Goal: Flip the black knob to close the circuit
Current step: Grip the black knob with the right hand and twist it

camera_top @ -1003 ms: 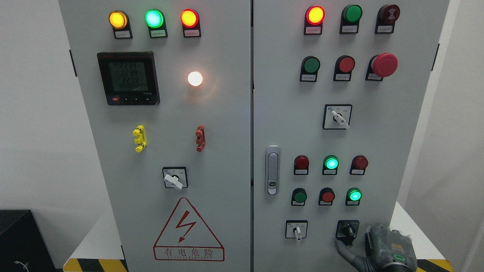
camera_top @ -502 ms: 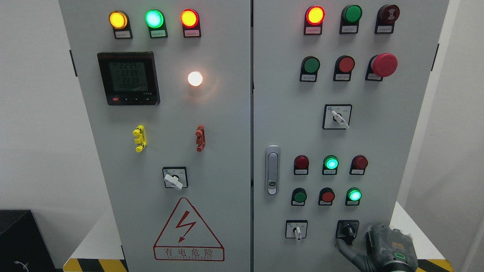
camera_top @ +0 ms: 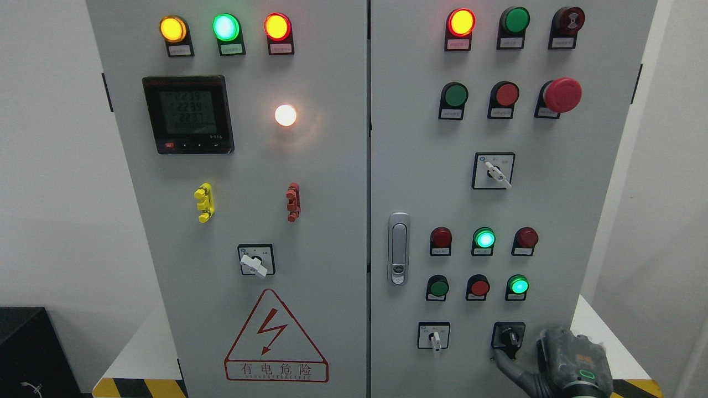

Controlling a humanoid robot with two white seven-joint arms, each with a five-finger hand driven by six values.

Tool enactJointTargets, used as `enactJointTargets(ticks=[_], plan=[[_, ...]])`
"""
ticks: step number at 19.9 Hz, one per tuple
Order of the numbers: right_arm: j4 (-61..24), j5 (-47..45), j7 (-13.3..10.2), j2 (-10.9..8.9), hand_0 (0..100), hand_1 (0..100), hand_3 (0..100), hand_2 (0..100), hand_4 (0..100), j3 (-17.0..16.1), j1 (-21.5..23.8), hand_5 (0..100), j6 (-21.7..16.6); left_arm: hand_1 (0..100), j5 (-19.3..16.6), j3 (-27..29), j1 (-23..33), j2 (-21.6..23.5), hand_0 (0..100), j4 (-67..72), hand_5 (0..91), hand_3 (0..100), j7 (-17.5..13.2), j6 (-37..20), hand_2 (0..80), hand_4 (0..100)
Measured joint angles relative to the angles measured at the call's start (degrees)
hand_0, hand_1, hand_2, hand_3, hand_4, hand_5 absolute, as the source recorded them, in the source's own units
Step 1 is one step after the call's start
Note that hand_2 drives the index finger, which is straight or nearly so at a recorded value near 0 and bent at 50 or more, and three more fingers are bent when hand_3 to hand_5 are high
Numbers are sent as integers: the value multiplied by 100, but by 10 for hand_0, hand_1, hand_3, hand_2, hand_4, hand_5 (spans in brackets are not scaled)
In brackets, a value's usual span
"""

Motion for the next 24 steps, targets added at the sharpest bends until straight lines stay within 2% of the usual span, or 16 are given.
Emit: enactJointTargets(ticks=[24], plan=[[24, -229, -26, -54, 56, 114, 1000, 923, 901, -174, -21, 881, 27, 556, 0, 0, 0, 0, 120, 0, 0, 0, 0, 1, 0, 0]])
